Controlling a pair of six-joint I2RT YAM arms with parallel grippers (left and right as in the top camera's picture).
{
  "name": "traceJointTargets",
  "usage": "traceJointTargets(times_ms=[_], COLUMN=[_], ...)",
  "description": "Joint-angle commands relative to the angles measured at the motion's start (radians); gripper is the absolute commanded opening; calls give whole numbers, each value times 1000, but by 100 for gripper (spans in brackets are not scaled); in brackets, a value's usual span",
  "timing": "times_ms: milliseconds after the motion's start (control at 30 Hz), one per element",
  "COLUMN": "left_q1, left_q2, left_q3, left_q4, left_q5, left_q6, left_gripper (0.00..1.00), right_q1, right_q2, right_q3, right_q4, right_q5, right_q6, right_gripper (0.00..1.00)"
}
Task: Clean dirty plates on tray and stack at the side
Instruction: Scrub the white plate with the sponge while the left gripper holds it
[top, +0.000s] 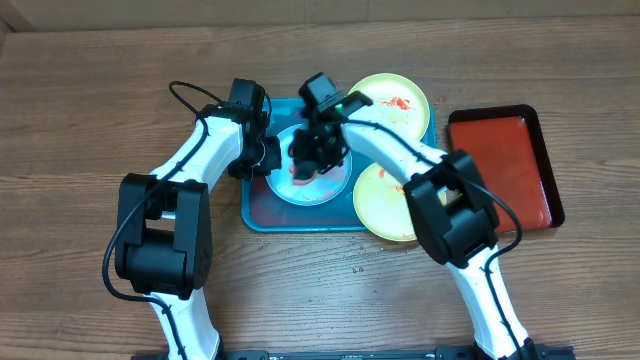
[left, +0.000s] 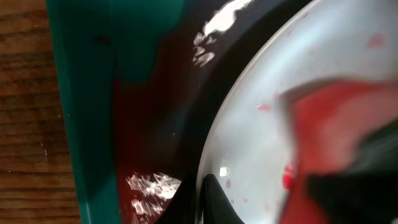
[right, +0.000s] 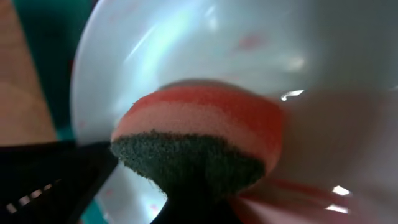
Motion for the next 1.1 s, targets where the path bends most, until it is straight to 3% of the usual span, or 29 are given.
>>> traceJointTargets(times_ms=[0,267,467,667,800,1067], left_q1=[-8,-8,5,24,24,24], left_q2=[20,20,20,20,20,20], left_q3=[-22,-22,-22,-22,-22,-22], left_q4=[-8,-9,-9,-10,-16,-27], left_q5=[57,48,44,23,23,27], left_q6=[34,34,34,38,50,57], left_gripper=[4,4,4,4,4,4], right_q1=[29,-45,-111,-111,-91,-39], right_q2=[63,48,22,23,47,123], right_q3=[-13,0,104,130,129,129], right_q4=[-7,-94,-289,-294,-212,-47], right_q5=[-53,-2,297,475,438,-2], right_q6=[18,0,-95,-180,-203,-205], right_gripper=[4,4,4,4,4,4])
